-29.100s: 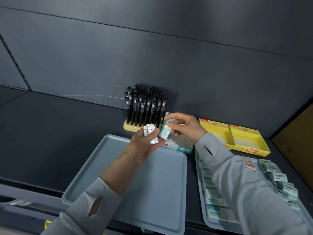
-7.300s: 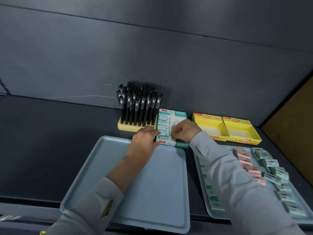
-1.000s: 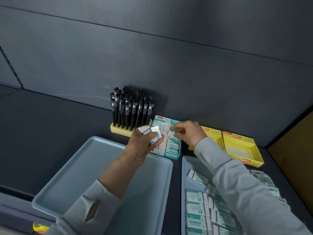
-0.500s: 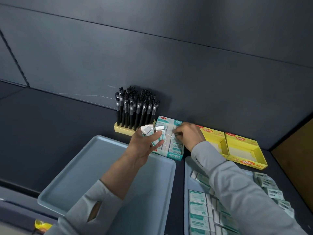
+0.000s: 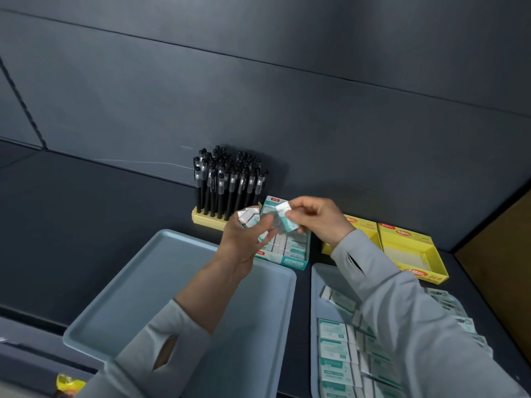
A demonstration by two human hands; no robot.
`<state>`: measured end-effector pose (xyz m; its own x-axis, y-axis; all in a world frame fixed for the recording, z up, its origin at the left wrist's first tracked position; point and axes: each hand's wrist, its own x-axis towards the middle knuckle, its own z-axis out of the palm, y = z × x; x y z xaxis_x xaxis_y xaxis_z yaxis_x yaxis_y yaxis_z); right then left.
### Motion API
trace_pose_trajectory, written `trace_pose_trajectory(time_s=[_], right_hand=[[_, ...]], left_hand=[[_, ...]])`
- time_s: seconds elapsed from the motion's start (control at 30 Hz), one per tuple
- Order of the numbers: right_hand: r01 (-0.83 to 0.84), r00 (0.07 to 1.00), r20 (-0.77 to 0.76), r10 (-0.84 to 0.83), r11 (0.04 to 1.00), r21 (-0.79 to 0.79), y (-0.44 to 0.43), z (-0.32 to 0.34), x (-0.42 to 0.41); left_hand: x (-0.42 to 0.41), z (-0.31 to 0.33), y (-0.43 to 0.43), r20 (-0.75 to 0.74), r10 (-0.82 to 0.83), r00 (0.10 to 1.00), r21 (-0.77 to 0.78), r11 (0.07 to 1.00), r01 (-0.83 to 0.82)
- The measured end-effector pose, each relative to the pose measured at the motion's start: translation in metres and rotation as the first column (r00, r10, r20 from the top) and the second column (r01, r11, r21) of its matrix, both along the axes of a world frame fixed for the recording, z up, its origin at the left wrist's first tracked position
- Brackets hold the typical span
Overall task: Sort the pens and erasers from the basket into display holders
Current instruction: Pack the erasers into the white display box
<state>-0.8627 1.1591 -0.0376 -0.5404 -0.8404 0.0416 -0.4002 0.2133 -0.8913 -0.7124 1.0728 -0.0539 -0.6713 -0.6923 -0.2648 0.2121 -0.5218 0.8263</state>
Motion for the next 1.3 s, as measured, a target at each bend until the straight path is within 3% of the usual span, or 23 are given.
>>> trace_pose_trajectory(time_s=[0.07,0.13,0.27,0.37,0.6,0.8,1.0,1.2,1.23,1.3], right_hand=[[0.126,0.951,-0.296,-0.093,0.988,0.093,0.004,-0.004,-0.010],[0.160,0.906,-0.417,-0.070,0.969,0.187,0.008,-0.008,-0.013],[0.115,0.887,-0.461,0.041,0.945,0.306,0.007,-0.016,-0.008],[0.124,0.847,-0.527,0.069,0.938,0.323,0.006,-0.017,-0.007],[0.103,0.707,-0.664,0.245,0.892,0.439,0.006,-0.014,-0.006],[0.110,0.565,-0.782,0.262,0.916,0.386,0.009,-0.022,-0.004],[0.053,0.597,-0.773,0.213,0.952,0.302,0.012,-0.025,0.000],[0.096,0.575,-0.774,0.266,0.917,0.386,0.010,-0.025,0.000],[0.094,0.613,-0.750,0.248,0.919,0.382,0.010,-0.023,-0.001],[0.065,0.822,-0.563,0.087,0.967,0.244,0.010,-0.016,0.002]], left_hand=[[0.002,0.001,-0.002,0.021,-0.026,0.999,0.012,1.000,0.026],[0.004,0.001,-0.004,0.004,-0.024,1.000,0.072,0.997,0.024],[0.009,0.009,-0.004,-0.034,0.035,0.999,0.257,0.966,-0.025],[0.009,0.012,-0.004,-0.035,0.046,0.998,0.302,0.953,-0.034],[0.011,0.004,-0.001,-0.018,-0.078,0.997,0.073,0.994,0.079],[0.012,0.001,0.002,-0.094,-0.115,0.989,0.061,0.991,0.121],[0.011,-0.002,0.006,-0.129,-0.137,0.982,0.010,0.990,0.140],[0.011,-0.001,0.008,-0.051,-0.047,0.998,-0.018,0.999,0.047],[0.012,-0.002,0.008,-0.035,-0.043,0.998,-0.032,0.999,0.042],[0.013,-0.002,0.009,-0.007,-0.035,0.999,-0.063,0.997,0.034]])
